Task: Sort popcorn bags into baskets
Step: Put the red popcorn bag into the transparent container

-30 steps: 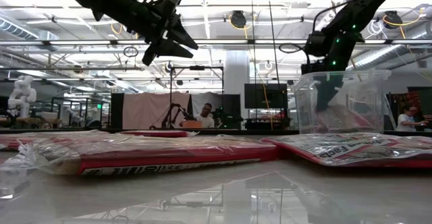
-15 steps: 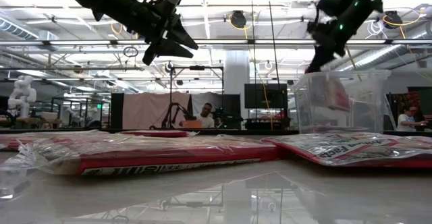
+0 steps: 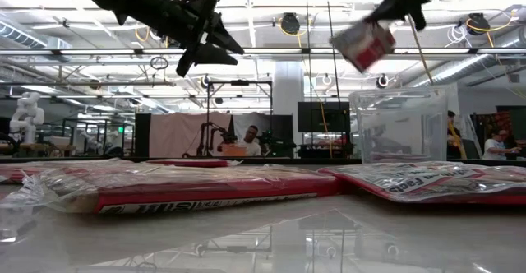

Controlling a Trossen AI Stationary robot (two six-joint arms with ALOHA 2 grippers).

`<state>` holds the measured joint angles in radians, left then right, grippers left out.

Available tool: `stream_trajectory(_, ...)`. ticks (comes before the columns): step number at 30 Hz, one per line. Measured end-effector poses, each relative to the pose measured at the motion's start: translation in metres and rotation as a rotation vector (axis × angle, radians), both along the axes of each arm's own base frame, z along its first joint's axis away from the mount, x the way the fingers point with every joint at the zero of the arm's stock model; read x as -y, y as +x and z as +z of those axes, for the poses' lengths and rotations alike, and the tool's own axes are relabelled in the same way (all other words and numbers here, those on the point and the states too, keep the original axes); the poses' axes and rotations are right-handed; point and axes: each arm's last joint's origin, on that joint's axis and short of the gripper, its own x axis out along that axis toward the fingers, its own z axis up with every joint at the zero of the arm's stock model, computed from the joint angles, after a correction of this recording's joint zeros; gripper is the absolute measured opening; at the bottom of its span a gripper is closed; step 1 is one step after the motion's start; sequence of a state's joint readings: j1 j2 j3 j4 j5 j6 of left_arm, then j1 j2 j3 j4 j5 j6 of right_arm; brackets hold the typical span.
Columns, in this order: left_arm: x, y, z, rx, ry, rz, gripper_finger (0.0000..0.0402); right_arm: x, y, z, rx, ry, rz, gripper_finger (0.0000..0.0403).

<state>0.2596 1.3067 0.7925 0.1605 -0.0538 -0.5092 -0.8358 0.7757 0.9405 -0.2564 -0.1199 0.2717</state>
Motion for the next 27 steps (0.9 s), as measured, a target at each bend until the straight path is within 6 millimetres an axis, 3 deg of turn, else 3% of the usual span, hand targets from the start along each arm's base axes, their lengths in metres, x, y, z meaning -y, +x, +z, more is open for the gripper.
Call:
stream_trajectory(11,-0.004,0.005,0.029,0.319,0.024,0.073,0.0127,-0.012,0.015,0.037,0.307,-0.225,0.368,0.0000)
stream_trajectory(17,-0.009,0.004,0.038,0.472,-0.167,0.077,0.0133,-0.007,0.030,0.042,0.365,-0.310,0.508,0.0000)
stream_trajectory(20,-0.008,0.005,0.045,0.579,-0.261,-0.002,0.0162,-0.004,0.042,0.043,0.401,-0.367,0.586,0.0000)
stream_trajectory(27,-0.006,0.006,0.049,0.665,-0.451,-0.056,0.0293,0.005,0.068,0.040,0.492,-0.453,0.739,0.0000)
